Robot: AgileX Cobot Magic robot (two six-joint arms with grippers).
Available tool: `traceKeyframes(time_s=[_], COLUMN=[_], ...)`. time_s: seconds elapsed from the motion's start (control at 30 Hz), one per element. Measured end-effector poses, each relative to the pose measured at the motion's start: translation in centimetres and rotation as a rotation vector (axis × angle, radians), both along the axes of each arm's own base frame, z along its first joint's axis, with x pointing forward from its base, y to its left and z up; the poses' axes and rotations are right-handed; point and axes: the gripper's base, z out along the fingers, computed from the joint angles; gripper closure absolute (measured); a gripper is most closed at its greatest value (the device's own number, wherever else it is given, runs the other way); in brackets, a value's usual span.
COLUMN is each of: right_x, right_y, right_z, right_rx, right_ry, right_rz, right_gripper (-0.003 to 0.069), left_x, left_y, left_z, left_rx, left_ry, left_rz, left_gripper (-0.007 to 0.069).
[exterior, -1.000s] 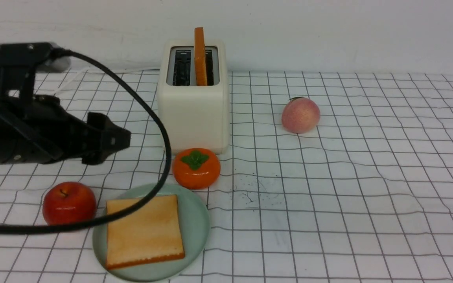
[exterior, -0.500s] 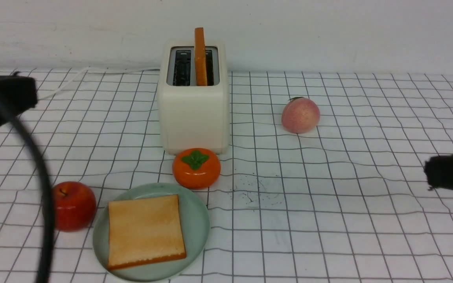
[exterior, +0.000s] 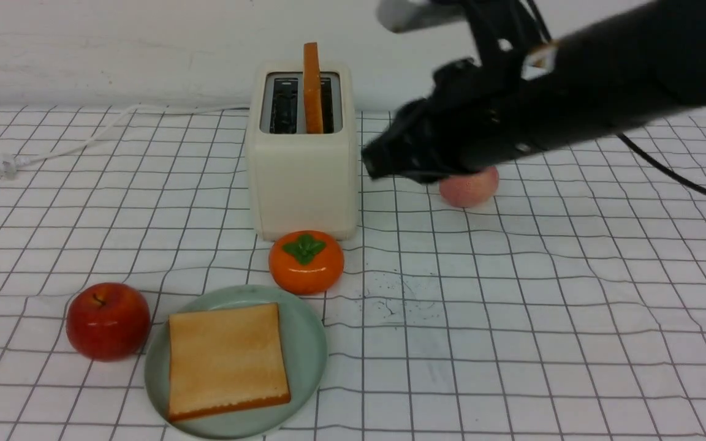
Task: Take toasted bread from bread machine on white checkered table place on plate.
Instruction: 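Grasp the toast slice in the toaster and pull it up out of the slot with the right gripper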
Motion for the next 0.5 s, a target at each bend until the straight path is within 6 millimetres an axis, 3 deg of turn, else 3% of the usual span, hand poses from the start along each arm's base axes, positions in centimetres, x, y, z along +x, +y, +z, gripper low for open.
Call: traceKeyframes(time_s=[0.07,0.2,0.23,0.33,0.43,0.5], right_x=[3.5,8.6,8.6,12.1,13.7,14.2], right_y=[2.2,5.1,5.1,7.1,7.8,7.9], right_z=[-0.7,-3.0,-3.0,-5.0,-5.9,-6.3], right_rx=[0.031,0.007,0.004,-0.042,-0.062,-0.075], right_ry=[-0.038,-0.114,-0.116,-0.193,-0.239,-0.251], right_rz=[-0.039,-0.062,-0.063,-0.073,-0.093,-0.104], right_gripper=[0.0522,0.0347,0.0337,0.0144,0.0068,0.0056], left_x=[0.0,0.1,0.1,0.1,0.1,0.1], left_y=[0.0,0.1,0.1,0.2,0.2,0.2], left_z=[0.0,0.1,0.1,0.1,0.1,0.2], left_rx=[0.0,-0.01,-0.011,-0.016,-0.016,-0.017], left_ry=[-0.001,-0.016,-0.018,-0.025,-0.025,-0.026], left_rz=[0.001,0.014,0.014,0.019,0.02,0.02], left_gripper=[0.0638,0.0638,0.0638,0.0638,0.0638,0.0638])
